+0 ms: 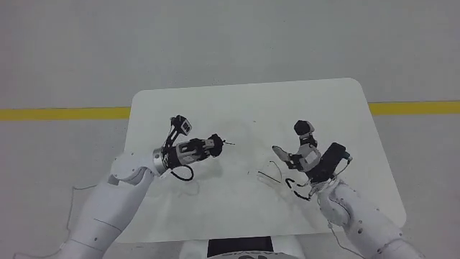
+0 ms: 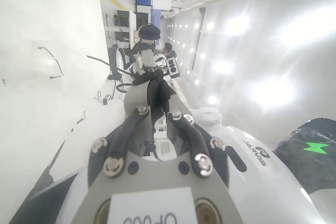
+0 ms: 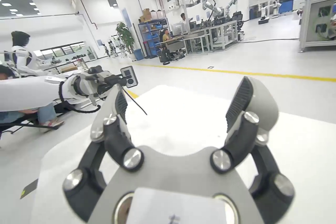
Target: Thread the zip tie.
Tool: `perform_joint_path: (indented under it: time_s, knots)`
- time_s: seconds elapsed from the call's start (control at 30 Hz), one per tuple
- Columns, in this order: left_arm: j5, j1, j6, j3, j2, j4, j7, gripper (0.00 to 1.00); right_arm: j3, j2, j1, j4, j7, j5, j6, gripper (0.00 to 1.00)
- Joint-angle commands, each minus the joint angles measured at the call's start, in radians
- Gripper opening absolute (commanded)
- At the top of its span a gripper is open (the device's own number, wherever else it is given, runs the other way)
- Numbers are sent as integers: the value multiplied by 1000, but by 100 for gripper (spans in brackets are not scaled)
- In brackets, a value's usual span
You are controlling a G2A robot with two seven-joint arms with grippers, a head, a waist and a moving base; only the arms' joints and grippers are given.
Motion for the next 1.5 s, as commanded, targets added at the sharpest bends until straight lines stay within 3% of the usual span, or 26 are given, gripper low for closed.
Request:
perform_joint_path:
  time_s: [0.0, 0.27, 0.43, 0.57, 0.77, 0.9, 1.23, 1.47]
  knots:
    - [-1, -1, 1, 1, 0, 1, 0, 0, 0, 0, 0, 0, 0, 0, 2, 100]
    - [40, -2, -9, 3, 1, -14, 27, 0, 1, -1, -1, -2, 5, 11, 1, 100]
    - [186, 10, -64, -30, 14, -41, 77, 0, -2, -3, -11, -35, 41, 157, -20, 100]
    - [260, 31, -88, -58, 23, -62, 120, 0, -43, 16, 0, -92, 109, 299, -20, 100]
    - [255, 51, -100, -76, 30, -72, 131, 0, -82, 60, 17, -162, 166, 443, -20, 100]
    - [234, 51, -110, -73, 31, -73, 115, 0, -122, 94, 30, -194, 146, 448, -20, 100]
    - [236, 51, -107, -71, 30, -74, 124, 0, -122, 94, 30, -194, 146, 448, -20, 100]
    - [317, 52, -119, -102, 40, -83, 176, 0, -122, 94, 30, -194, 146, 448, -20, 100]
